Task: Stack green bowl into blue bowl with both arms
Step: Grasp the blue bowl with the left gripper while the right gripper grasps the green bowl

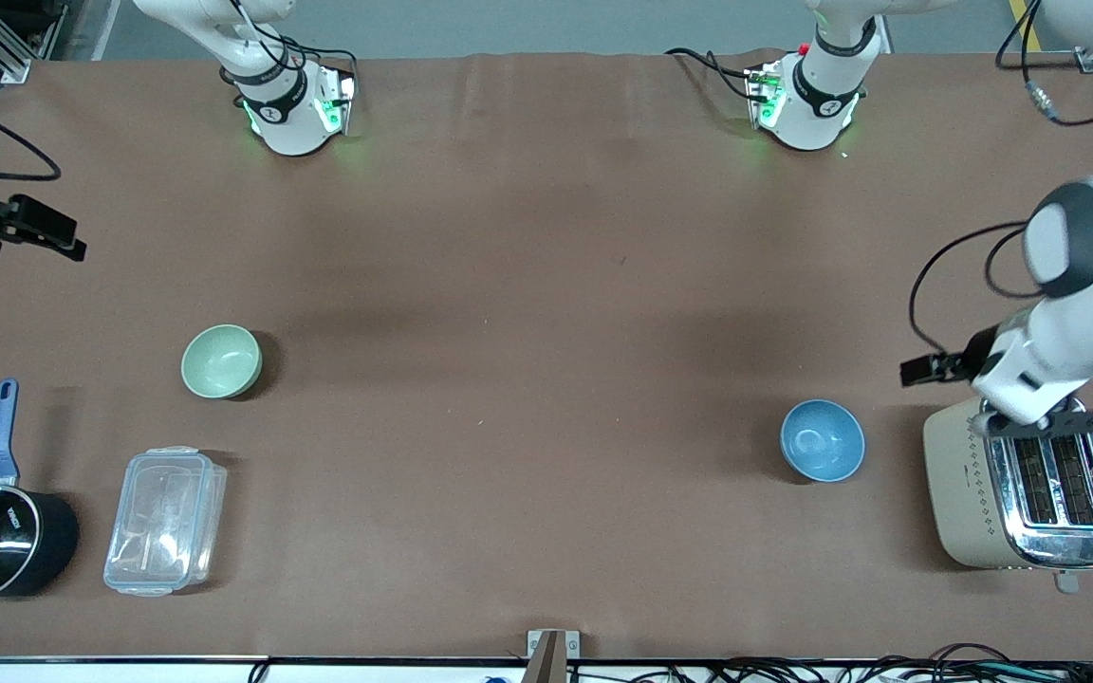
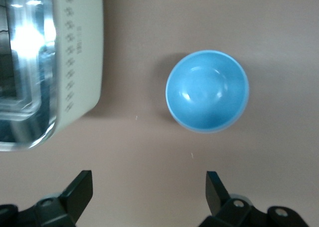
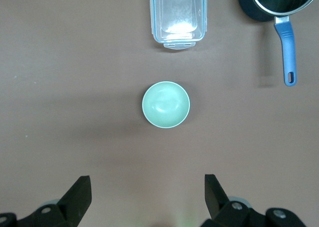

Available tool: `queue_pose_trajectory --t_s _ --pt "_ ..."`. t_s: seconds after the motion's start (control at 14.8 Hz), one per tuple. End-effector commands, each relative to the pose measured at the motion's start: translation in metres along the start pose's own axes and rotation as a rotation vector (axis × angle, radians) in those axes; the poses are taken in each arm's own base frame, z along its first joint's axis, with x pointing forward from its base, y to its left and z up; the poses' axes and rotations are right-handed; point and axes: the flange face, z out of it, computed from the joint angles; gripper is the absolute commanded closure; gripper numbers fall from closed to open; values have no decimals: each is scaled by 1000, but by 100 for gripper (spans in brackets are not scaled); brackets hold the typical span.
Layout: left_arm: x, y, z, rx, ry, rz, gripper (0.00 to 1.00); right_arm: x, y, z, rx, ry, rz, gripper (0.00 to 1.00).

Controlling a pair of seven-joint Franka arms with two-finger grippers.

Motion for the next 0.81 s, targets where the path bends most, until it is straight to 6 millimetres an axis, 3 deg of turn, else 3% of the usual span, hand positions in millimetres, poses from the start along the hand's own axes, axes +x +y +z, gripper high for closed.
queue_pose_trajectory --t_s 0.0,0.14,0.2,0.34,0.54,0.75 --pt "17 8 50 -6 16 10 0 4 36 76 -3 2 -30 0" --pt "27 11 76 -8 38 13 0 4 68 136 -4 37 -40 0" --pt "30 11 90 -8 46 14 4 3 72 165 -7 53 -40 0" --pt "36 13 120 -10 50 16 24 -3 75 217 -16 99 -35 0" --pt "39 15 149 -14 48 17 45 0 77 301 -36 129 -29 0" --pt "40 20 151 -17 60 24 85 0 78 362 -49 117 -31 1"
